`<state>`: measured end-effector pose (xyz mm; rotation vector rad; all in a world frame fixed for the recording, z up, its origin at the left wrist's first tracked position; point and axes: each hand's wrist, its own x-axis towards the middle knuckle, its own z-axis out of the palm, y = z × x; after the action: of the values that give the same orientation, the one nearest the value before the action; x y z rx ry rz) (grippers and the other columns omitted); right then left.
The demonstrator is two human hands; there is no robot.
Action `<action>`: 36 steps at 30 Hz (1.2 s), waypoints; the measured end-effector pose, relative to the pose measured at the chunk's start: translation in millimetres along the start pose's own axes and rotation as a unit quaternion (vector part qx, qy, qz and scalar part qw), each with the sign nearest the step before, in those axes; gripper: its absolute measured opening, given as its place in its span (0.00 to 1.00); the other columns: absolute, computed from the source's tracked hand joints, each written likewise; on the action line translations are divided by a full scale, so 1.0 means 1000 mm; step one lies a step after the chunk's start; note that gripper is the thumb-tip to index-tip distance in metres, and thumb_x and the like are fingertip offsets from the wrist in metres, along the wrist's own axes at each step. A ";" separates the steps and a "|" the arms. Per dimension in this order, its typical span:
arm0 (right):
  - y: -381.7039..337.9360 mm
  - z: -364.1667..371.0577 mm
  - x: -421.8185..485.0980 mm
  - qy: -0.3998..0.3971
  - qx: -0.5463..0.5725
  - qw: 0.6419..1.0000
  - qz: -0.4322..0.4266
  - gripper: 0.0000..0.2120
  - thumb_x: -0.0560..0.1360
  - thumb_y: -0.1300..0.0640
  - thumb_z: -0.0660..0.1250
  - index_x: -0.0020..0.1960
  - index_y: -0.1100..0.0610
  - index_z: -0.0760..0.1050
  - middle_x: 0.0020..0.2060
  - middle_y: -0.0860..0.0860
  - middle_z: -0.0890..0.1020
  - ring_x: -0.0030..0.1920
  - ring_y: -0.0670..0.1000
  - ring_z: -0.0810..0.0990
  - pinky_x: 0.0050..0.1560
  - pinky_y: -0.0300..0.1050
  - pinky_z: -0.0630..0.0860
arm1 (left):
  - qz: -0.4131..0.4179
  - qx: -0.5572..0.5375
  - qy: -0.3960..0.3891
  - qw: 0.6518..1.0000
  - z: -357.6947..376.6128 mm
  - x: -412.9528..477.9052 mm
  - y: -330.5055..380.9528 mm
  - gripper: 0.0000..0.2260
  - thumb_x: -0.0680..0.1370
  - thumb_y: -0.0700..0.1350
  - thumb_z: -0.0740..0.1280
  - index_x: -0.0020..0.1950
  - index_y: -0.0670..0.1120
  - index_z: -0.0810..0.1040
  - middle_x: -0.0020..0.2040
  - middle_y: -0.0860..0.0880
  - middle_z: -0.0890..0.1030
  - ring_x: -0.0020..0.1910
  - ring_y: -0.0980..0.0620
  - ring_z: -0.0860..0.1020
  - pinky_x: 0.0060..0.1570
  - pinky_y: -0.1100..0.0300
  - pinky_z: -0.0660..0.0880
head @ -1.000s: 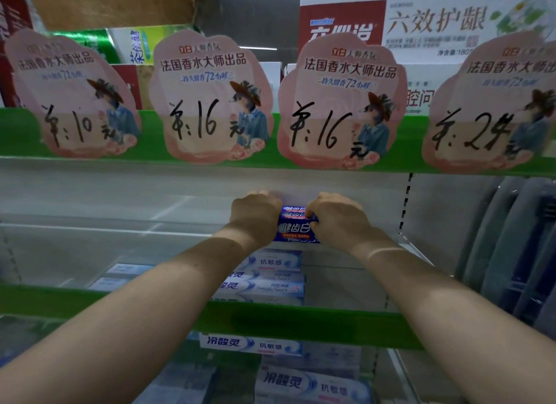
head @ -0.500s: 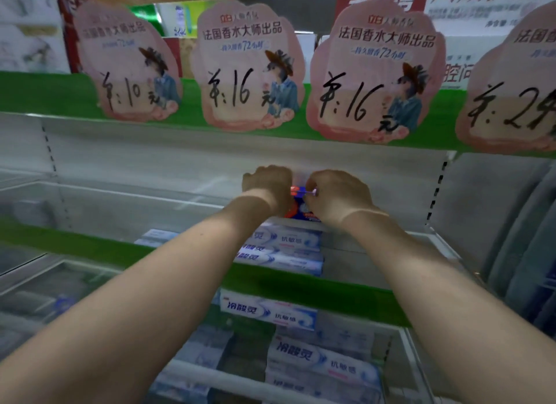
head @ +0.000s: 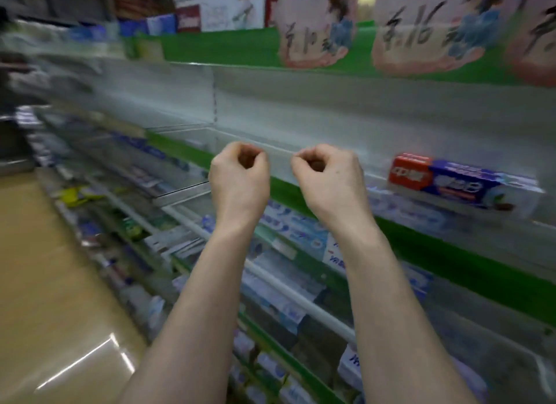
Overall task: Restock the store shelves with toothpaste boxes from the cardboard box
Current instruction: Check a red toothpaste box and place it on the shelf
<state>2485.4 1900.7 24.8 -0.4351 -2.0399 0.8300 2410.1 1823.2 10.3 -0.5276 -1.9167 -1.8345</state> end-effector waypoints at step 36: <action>-0.329 0.510 -0.243 -0.496 0.218 0.833 -0.107 0.06 0.77 0.52 0.66 0.42 0.47 0.78 0.36 0.43 0.81 0.41 0.43 0.79 0.44 0.43 0.78 | -0.239 0.198 0.351 0.883 -0.601 0.085 -0.228 0.03 0.74 0.40 0.67 0.43 0.44 0.80 0.38 0.50 0.80 0.40 0.52 0.78 0.41 0.59 0.75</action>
<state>2201.6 1323.4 -95.2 0.6223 -2.6036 1.5335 2242.3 1209.3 -115.3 0.7188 -1.8768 -1.4943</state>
